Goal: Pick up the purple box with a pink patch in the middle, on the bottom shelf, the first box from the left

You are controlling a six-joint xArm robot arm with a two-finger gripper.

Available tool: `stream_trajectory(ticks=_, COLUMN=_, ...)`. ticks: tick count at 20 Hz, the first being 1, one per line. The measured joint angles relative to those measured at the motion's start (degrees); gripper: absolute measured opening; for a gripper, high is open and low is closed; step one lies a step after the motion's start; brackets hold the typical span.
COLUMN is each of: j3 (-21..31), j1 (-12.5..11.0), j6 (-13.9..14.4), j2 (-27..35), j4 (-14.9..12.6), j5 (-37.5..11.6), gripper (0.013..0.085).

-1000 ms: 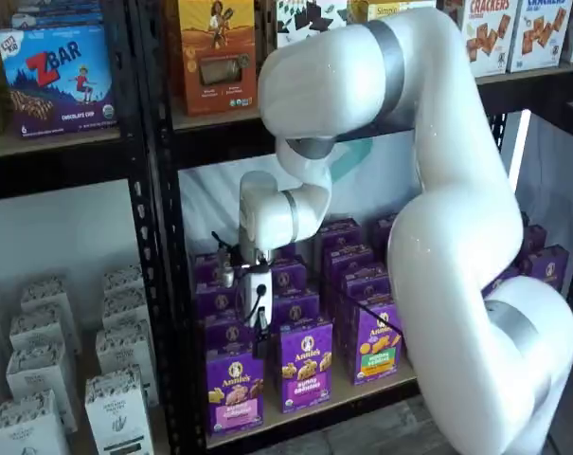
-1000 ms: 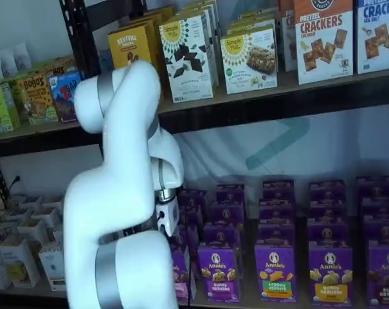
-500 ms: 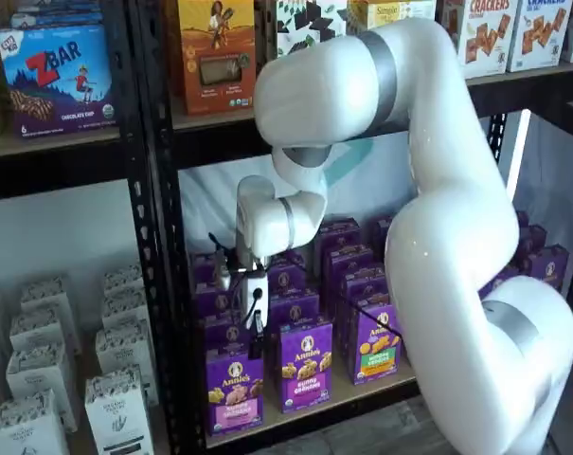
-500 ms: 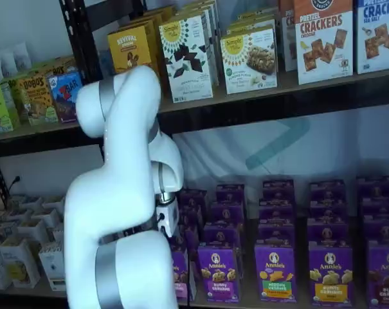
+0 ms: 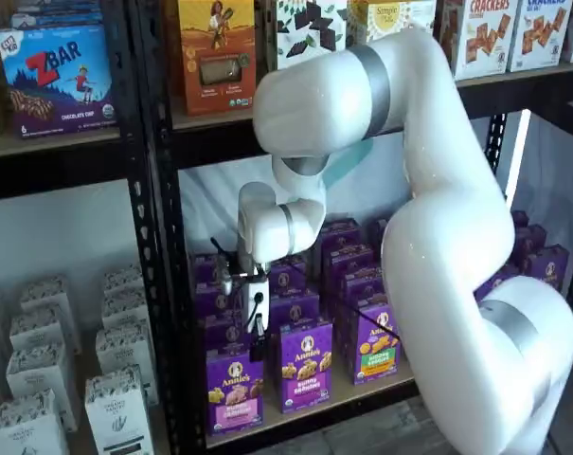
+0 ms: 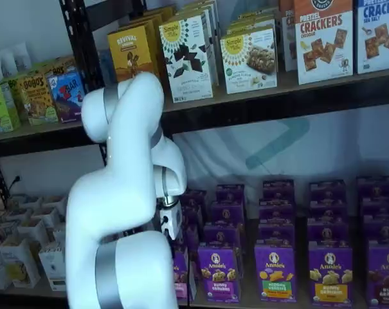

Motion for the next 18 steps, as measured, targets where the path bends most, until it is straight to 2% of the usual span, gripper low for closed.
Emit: stream_trajectory(ticks=18, j3=-7.92, j1=-0.02, j6=3.6, j2=7.43, j4=-4.05, j5=1.06, gripper=0.085)
